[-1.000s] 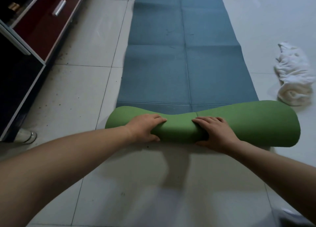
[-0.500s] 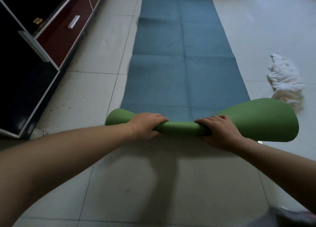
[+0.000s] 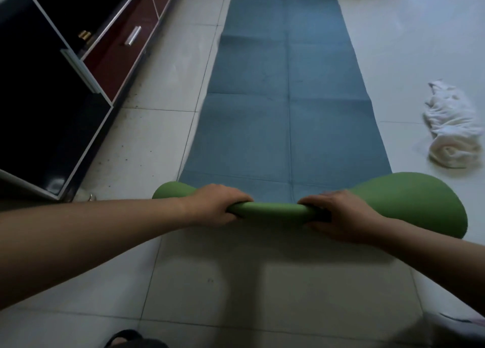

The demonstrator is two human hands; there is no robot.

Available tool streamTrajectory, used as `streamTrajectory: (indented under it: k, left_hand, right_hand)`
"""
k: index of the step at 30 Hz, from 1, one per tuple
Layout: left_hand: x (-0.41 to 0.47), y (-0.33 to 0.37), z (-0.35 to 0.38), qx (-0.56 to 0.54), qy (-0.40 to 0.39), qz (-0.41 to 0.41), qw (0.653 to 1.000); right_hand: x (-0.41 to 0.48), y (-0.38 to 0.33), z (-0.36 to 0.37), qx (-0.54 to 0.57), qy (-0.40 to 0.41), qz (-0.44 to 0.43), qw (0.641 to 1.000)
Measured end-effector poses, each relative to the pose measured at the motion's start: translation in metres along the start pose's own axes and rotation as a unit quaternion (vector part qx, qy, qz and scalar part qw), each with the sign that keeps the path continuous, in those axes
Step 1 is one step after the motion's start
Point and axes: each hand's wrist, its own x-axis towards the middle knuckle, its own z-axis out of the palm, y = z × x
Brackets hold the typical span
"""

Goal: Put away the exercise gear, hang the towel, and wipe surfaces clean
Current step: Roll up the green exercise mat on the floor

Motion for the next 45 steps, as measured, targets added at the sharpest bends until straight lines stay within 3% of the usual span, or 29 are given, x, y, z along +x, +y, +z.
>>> streamTrajectory:
  k: [5, 9, 15, 22, 27, 33, 40, 45]
  left_hand:
    - [0.012, -0.014, -0.01, -0.06, -0.05, -0.015, 0.997]
    - [0.027, -0.028, -0.015, -0.075, -0.022, -0.043, 0.996]
    - [0.05, -0.044, 0.008, 0.024, 0.109, -0.007, 0.994]
    - [0.071, -0.061, 0.009, 0.072, 0.101, -0.038, 0.992]
    - [0.082, -0.065, 0.003, 0.069, 0.099, -0.055, 0.991]
    - [0.078, -0.051, 0.0, 0.061, 0.182, -0.045, 0.98]
    - [0.079, -0.056, -0.006, 0.107, 0.132, -0.053, 0.984]
    - [0.085, -0.056, -0.004, 0.129, 0.082, -0.072, 0.986]
  right_hand:
    - [0.021, 0.009, -0.008, 0.065, -0.081, 0.044, 0.994]
    - [0.046, 0.024, -0.009, 0.1, -0.102, 0.074, 0.987]
    - [0.066, 0.045, 0.0, 0.09, -0.087, 0.123, 0.985]
    - [0.05, 0.035, 0.021, 0.017, 0.041, 0.093, 0.995]
    - [0.053, 0.027, 0.033, -0.084, -0.072, 0.097, 0.989]
    - [0.072, 0.041, 0.018, -0.077, -0.012, 0.09, 0.993]
    - [0.083, 0.047, 0.015, -0.069, 0.026, 0.106, 0.992]
    - [0.085, 0.051, 0.013, -0.056, -0.012, 0.093, 0.994]
